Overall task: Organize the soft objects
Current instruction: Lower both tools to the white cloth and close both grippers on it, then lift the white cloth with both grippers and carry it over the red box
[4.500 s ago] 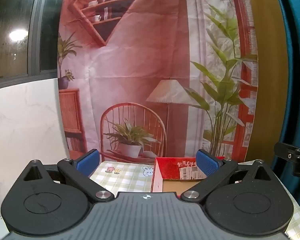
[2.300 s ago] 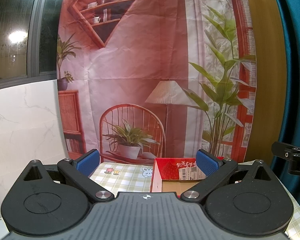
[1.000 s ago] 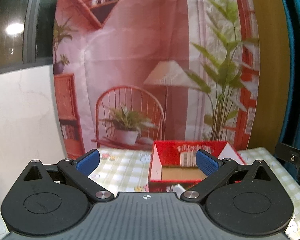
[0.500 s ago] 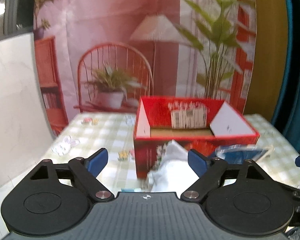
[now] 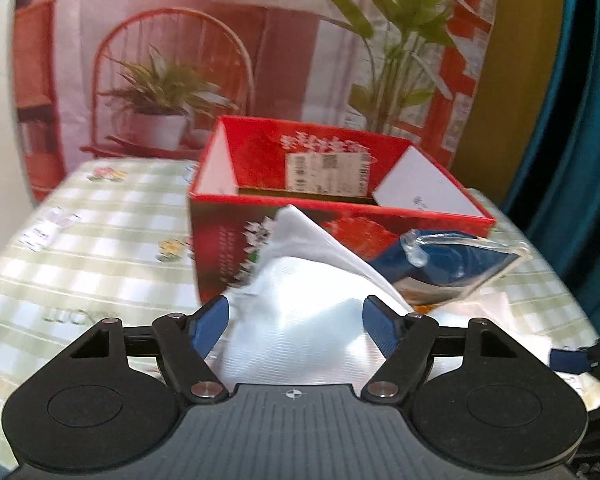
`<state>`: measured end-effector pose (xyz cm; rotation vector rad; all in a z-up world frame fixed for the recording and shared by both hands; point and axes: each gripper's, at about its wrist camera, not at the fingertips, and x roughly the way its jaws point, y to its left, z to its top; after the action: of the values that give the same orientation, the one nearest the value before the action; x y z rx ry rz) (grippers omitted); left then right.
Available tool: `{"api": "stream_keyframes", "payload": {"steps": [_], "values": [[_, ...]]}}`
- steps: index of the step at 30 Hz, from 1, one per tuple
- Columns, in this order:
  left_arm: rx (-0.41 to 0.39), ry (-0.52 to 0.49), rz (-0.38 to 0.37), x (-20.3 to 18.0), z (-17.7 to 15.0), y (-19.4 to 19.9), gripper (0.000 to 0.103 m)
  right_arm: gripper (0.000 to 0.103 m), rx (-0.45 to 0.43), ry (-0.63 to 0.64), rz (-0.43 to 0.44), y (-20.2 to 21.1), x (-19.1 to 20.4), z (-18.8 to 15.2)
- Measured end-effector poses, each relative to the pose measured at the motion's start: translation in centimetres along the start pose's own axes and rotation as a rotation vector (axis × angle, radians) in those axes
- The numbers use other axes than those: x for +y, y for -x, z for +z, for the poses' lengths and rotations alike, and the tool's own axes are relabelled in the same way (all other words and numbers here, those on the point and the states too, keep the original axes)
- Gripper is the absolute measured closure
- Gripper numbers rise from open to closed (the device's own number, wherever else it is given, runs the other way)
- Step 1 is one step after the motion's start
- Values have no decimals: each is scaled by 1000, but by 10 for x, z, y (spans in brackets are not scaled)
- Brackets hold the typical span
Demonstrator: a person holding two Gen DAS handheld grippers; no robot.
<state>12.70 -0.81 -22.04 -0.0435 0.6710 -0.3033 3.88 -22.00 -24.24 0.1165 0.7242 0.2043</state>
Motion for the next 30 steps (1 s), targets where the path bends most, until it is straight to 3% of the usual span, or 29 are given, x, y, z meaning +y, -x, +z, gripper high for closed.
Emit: {"api": "stream_keyframes", "payload": {"steps": [6,11,22,30], "values": [[15,71,-58,12,-7,-7,24,35,22,-53,38,-8,-10,-1],[67,119,-155,17,-12,-14,26,47,31,-51,62,-12,-8,1],[83,74,-215,14,-19,-13,57,54,39,-89,83,-17,-15,0],[47,-12,-184,2,-17,2,70,78,20,-83,124,-14,-14,2]]}}
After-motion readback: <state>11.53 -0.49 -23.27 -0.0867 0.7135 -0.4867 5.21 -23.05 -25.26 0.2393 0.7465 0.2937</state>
